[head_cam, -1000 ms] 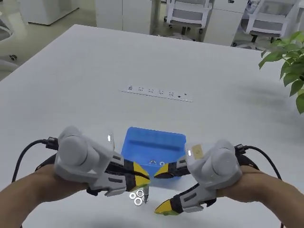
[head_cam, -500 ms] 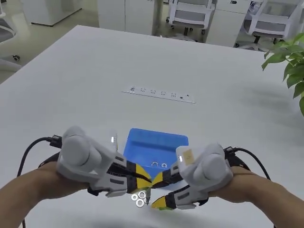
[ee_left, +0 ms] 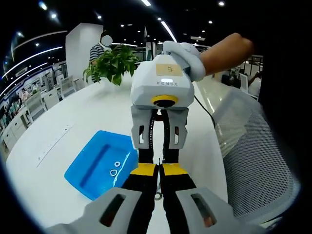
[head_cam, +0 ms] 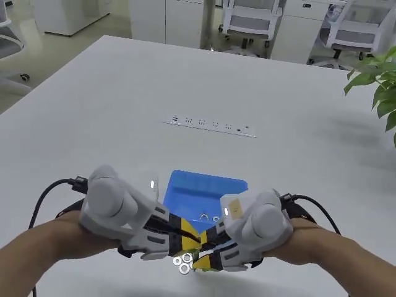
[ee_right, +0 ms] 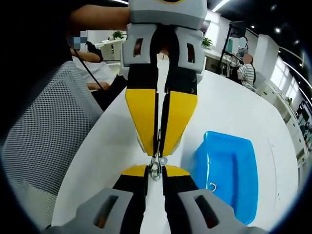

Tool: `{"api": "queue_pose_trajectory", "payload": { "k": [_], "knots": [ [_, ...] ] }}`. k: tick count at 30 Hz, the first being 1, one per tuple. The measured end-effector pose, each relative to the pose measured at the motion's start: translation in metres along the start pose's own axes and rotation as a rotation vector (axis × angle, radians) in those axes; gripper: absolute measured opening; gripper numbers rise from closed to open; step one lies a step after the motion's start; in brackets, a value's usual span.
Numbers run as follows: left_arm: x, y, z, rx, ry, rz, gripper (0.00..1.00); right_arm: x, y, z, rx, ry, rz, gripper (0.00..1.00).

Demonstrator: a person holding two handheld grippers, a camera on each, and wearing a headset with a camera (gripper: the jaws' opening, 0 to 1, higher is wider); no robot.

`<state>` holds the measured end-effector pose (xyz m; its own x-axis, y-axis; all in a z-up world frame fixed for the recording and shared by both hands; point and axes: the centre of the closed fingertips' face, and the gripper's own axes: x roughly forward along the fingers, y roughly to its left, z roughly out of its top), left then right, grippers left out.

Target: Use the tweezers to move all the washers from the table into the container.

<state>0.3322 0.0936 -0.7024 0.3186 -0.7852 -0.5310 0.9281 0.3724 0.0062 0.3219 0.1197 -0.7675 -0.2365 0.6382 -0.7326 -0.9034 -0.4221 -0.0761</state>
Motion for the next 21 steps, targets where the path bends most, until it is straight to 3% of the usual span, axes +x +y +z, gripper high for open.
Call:
{"api": "queue_pose_trajectory", "payload": {
  "k": [21],
  "knots": [
    [0.0012, 0.0004, -0.0036, -0.014, 0.012, -0.001, 0.07, 0.0027, 0.0015, -0.0016, 0.016, 0.011, 0.018, 0.09]
  ]
}}
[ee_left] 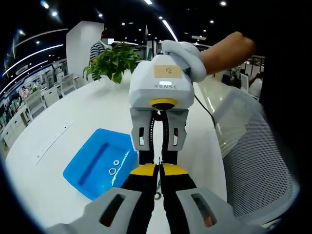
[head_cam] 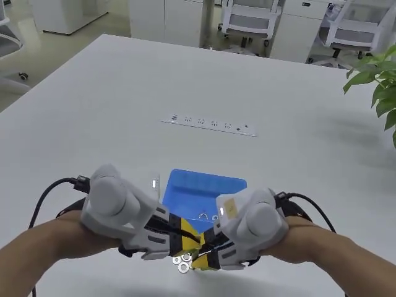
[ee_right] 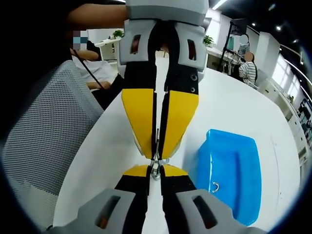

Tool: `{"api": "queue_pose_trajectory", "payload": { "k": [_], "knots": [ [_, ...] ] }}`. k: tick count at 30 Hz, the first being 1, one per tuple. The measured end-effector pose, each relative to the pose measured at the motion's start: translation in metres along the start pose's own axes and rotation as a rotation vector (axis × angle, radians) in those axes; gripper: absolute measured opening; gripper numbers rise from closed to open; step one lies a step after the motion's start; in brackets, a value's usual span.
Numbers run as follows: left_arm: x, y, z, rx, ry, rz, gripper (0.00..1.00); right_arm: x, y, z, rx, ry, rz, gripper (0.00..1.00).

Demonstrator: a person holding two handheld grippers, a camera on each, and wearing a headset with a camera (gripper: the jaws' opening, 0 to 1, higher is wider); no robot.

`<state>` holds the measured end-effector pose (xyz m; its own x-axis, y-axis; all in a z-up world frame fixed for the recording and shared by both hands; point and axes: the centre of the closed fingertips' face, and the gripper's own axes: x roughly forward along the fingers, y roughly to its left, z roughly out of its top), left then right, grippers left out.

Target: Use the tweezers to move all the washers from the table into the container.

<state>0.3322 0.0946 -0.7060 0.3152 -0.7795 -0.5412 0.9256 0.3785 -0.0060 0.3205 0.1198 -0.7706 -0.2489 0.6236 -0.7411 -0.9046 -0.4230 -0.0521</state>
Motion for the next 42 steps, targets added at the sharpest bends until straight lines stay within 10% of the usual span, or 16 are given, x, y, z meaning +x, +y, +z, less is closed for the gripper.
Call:
{"api": "queue_pose_trajectory", "payload": {
  "k": [28, 42],
  "knots": [
    [-0.008, -0.005, 0.003, -0.021, -0.018, 0.024, 0.19, -0.003, 0.001, -0.001, 0.037, 0.006, -0.008, 0.09],
    [-0.020, -0.002, 0.001, -0.088, -0.078, 0.097, 0.54, -0.017, -0.001, 0.013, 0.000, 0.003, -0.010, 0.09]
  ]
}}
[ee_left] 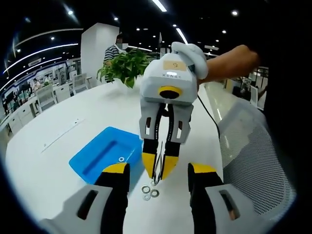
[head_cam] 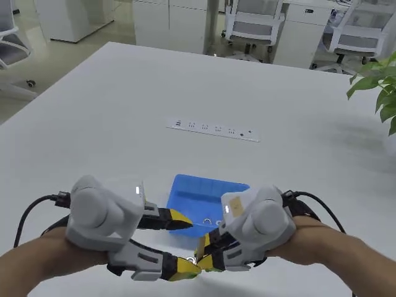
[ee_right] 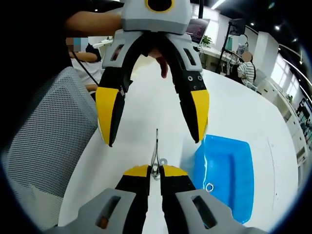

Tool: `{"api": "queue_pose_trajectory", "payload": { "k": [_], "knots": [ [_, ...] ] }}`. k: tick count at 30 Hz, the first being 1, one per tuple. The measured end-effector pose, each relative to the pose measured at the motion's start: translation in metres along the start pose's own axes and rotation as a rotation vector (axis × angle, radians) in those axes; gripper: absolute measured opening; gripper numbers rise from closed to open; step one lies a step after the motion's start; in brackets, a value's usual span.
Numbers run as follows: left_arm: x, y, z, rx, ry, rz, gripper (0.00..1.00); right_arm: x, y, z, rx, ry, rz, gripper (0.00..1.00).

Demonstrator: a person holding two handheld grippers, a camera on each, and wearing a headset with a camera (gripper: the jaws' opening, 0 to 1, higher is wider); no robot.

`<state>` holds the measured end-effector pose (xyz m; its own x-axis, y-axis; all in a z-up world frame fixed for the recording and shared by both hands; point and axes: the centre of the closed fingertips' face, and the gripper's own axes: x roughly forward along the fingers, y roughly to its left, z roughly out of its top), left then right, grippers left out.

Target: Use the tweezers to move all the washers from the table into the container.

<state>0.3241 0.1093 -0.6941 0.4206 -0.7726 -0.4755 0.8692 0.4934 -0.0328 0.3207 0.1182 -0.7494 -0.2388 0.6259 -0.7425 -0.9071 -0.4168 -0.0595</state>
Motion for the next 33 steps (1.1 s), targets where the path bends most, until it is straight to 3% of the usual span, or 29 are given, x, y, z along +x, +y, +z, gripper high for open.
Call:
{"api": "queue_pose_trajectory", "payload": {
  "k": [14, 25, 33],
  "knots": [
    [-0.015, 0.013, -0.008, -0.055, -0.027, 0.073, 0.78, -0.022, -0.008, 0.027, -0.031, -0.016, 0.011, 0.09],
    [-0.023, 0.014, -0.011, -0.077, -0.038, 0.093, 0.88, -0.038, -0.023, 0.043, -0.047, -0.021, 0.010, 0.09],
    [-0.025, 0.019, -0.011, -0.088, -0.039, 0.121, 0.95, -0.047, -0.038, 0.044, -0.050, -0.018, 0.001, 0.09]
  ]
}}
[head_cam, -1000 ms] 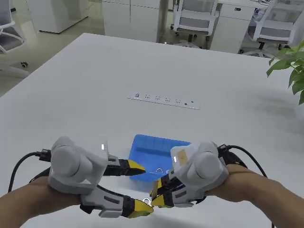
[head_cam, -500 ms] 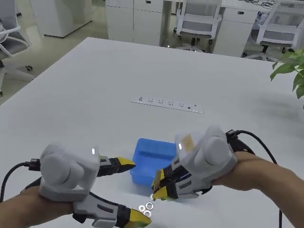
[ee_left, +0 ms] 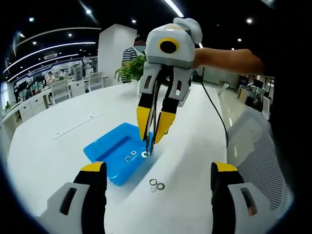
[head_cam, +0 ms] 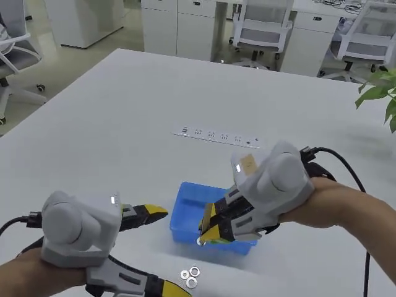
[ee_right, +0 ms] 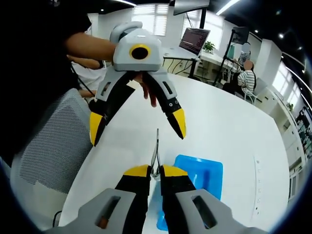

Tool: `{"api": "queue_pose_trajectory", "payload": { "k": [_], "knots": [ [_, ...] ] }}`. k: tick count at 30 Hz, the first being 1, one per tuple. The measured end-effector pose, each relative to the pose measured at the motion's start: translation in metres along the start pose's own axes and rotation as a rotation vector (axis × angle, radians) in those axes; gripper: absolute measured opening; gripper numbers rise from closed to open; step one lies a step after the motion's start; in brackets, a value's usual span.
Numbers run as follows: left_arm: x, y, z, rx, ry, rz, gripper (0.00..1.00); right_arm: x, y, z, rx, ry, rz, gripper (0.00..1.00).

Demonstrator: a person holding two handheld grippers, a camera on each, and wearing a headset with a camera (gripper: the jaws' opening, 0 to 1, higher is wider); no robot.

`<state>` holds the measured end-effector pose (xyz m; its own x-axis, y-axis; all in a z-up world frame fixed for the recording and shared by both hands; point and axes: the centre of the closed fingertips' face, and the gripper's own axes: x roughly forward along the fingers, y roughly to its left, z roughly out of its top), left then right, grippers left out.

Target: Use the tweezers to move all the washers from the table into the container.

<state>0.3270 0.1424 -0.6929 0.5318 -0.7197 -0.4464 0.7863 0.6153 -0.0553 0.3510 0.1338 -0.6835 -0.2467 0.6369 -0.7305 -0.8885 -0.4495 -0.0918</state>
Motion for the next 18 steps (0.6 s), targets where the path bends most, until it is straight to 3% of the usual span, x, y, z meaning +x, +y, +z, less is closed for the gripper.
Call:
{"api": "queue_pose_trajectory", "payload": {
  "k": [18],
  "knots": [
    [0.000, 0.011, -0.001, 0.000, 0.015, 0.002, 0.99, 0.001, -0.033, -0.014, 0.013, -0.005, -0.055, 0.09]
  ]
}}
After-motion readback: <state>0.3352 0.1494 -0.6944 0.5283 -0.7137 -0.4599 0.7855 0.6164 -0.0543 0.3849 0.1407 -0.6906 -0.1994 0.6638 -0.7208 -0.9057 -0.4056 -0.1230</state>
